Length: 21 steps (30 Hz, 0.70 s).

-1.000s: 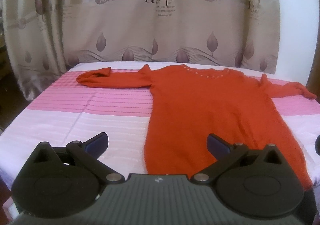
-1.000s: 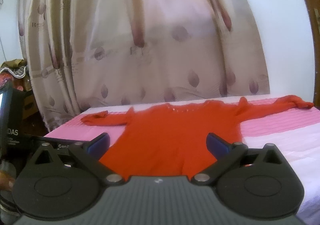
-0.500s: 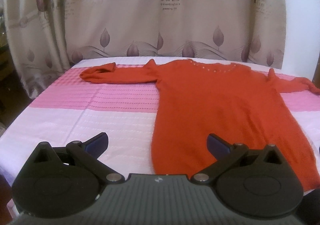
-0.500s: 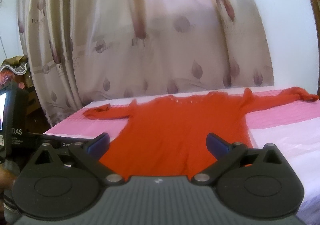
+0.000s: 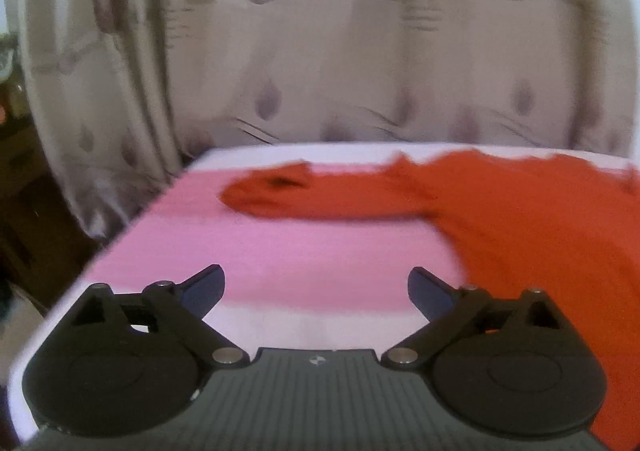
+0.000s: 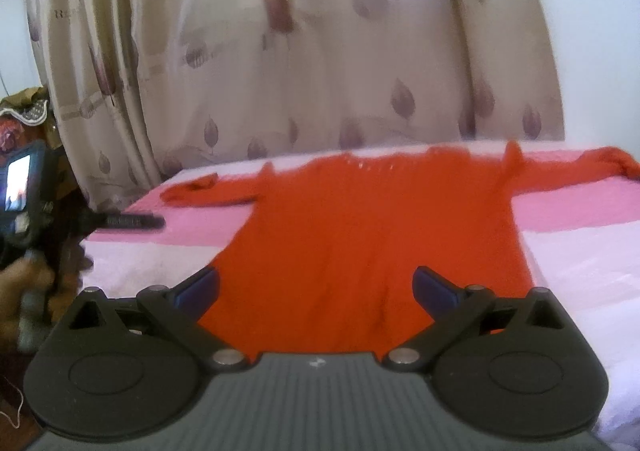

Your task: Fold small clothes

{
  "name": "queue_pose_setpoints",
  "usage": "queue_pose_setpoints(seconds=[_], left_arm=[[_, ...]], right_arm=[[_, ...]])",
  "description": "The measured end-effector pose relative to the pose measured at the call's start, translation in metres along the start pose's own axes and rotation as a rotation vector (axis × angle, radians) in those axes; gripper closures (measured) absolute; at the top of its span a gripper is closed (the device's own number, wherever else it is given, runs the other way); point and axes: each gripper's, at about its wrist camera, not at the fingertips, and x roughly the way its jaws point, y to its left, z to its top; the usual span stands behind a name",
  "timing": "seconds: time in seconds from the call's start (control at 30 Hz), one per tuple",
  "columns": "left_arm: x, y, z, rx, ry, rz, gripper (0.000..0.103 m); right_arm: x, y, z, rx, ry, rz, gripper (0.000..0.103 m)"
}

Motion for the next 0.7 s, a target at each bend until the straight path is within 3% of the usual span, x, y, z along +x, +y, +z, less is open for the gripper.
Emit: queue_pose_setpoints(seconds=[0.13,0.23,0.37,0.53,0.7], left_arm=[[0.058,0.029,0.028,0.082,-0.06,0.06,0.013],[0.101,0.04,0.048,0.172,-0.071,0.038,0.021],[0.151,0.044,0.067,0.243,-0.062,-0.005,0.021],[0.198,0.031,0.061,0.451,-0.045,-0.066,0.019],[0.232,0.036,0.059,0.509,-0.007,-0.085,0.024]], right_arm=[[0.019,-0.006,-0.005,0.025,0.055,-0.001,0.0],[0.029,-0.012,-0.006,0.049,0.083,-0.006,0.0],[0.041,-0.022,-0.004,0.072,0.113,-0.025,0.0],[0.055,-0.033,-0.004,0.115,0.154,-0.043,0.0],[0.071,-0.044,-0.01,0.175,0.21,-0.055,0.0]])
